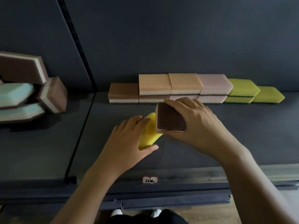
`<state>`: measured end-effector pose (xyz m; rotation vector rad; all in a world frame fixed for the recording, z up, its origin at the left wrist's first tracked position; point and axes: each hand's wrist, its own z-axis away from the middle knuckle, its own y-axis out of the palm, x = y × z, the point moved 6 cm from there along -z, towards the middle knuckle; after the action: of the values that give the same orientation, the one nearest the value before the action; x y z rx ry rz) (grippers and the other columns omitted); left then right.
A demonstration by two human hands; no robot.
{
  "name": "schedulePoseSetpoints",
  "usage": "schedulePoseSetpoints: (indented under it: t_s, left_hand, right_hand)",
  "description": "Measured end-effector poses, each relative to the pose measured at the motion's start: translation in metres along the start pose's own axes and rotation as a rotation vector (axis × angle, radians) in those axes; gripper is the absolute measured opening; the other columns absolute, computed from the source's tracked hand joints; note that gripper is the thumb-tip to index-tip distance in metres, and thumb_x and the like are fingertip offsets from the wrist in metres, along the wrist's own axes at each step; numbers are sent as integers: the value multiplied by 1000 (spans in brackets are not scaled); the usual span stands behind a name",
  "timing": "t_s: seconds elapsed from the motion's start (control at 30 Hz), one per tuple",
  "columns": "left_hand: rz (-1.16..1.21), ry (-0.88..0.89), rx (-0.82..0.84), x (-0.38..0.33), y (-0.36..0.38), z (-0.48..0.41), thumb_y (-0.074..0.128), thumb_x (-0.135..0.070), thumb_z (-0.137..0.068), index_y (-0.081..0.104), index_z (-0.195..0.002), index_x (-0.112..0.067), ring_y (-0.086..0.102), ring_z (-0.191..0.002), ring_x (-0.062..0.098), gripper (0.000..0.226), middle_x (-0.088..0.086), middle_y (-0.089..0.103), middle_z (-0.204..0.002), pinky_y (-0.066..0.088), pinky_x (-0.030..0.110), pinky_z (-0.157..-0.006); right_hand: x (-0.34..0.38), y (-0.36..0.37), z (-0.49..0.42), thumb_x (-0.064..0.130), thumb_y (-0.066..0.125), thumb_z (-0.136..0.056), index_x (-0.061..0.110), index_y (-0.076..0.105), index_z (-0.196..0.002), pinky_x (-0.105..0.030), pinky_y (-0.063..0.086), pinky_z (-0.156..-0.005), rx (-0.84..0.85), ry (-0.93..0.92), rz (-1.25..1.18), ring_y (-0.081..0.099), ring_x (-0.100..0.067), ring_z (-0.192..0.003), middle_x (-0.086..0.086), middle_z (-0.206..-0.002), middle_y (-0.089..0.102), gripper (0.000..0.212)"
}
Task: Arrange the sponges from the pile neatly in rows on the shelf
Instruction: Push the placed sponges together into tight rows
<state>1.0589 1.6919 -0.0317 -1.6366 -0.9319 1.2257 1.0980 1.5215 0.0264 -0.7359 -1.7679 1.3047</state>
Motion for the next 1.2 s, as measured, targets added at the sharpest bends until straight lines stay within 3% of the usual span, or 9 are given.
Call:
schedulePoseSetpoints:
  t_s: [0.2,0.37,0.57,0.7,0.8,0.9,1.0,1.13,1.2]
  left_hand:
    - [164,35,-38,14,-26,-1,62,-62,-77,29,-148,-28,36,-133,10,86,-9,38,-148,31,26,-104]
    - [295,35,-29,29,-38,-1,71,-57,-74,18,-150,-36,36,-132,1,94,-17,37,-148,33,20,-103]
    - [290,70,-32,52,-50,0,75,-45,-76,22,-144,-46,44,-123,-1,87,-25,38,-142,39,19,-93]
    - [329,68,-47,69,-57,3,77,-44,-73,30,-140,-42,48,-113,-6,82,-28,43,-130,45,17,-88]
    - [278,88,-74,73,-60,7,75,-47,-75,31,-143,-37,43,-117,-10,81,-23,43,-136,40,11,-90]
    - [170,129,-112,71,-65,8,72,-50,-75,34,-143,-30,42,-125,0,80,-15,40,-142,44,21,-93]
    - [71,146,-133,71,-68,8,74,-41,-75,41,-138,-23,49,-120,10,73,-7,43,-137,49,25,-87]
    - [70,130,-168,81,-73,4,74,-28,-77,51,-131,-20,56,-112,14,59,-5,54,-126,50,25,-84]
    - [91,130,-163,82,-74,3,75,-29,-76,52,-130,-21,56,-113,14,58,-5,56,-125,50,27,-84]
  right_hand:
    - [20,7,-10,60,68,-76,34,37,-146,-37,40,-96,17,-29,-16,47,-22,-120,7,-135,50,81]
    - [47,16,-21,63,70,-76,40,30,-147,-37,39,-106,33,-95,-13,42,-16,-128,11,-141,45,85]
    - [59,17,-30,59,71,-74,41,35,-144,-33,41,-102,59,-112,-139,41,-11,-125,15,-137,45,81]
    - [56,17,-30,51,77,-73,36,42,-134,-24,42,-95,41,-78,-225,41,-3,-119,18,-129,45,72]
    - [53,20,-30,52,74,-75,32,46,-124,-22,42,-88,21,-36,-259,47,-3,-108,17,-120,48,59]
    - [58,24,-32,56,67,-77,30,48,-122,-27,47,-85,4,-26,-269,51,-5,-102,16,-116,51,55]
    - [61,24,-32,65,60,-78,33,51,-123,-28,49,-83,-20,-3,-328,55,-5,-99,19,-114,55,56]
    - [64,25,-32,61,71,-75,34,49,-130,-19,45,-88,19,-9,-346,49,0,-108,21,-123,49,65]
    - [63,24,-32,52,75,-77,32,50,-127,-22,45,-89,-2,-12,-357,50,-1,-107,19,-120,49,60]
